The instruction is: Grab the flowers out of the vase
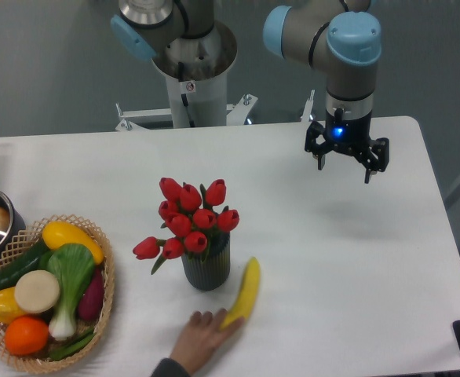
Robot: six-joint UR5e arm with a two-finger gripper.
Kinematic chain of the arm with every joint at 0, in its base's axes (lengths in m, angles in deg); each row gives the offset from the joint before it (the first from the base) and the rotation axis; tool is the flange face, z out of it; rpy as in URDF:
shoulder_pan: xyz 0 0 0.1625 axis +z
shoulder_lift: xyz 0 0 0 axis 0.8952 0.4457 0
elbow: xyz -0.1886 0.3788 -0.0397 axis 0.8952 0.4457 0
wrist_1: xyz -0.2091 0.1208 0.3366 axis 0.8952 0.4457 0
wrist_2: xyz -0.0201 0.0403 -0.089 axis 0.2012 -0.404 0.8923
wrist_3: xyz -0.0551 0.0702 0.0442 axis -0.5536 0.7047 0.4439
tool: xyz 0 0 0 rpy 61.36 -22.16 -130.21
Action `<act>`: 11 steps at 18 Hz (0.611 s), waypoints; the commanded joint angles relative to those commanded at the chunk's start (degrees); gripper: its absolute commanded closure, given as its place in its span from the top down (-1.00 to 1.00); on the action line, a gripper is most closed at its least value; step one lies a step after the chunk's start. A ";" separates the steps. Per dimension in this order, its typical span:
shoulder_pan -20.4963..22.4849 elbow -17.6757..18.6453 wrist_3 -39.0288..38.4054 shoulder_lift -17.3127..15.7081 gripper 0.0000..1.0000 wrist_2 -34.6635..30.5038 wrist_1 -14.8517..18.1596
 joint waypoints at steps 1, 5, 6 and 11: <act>0.00 0.00 0.09 0.00 1.00 0.00 -0.09; 0.00 0.17 -0.09 0.00 1.00 0.44 -0.17; 0.00 0.52 -0.52 -0.09 1.00 0.53 -0.44; 0.26 1.32 -0.61 0.00 1.00 7.45 -0.70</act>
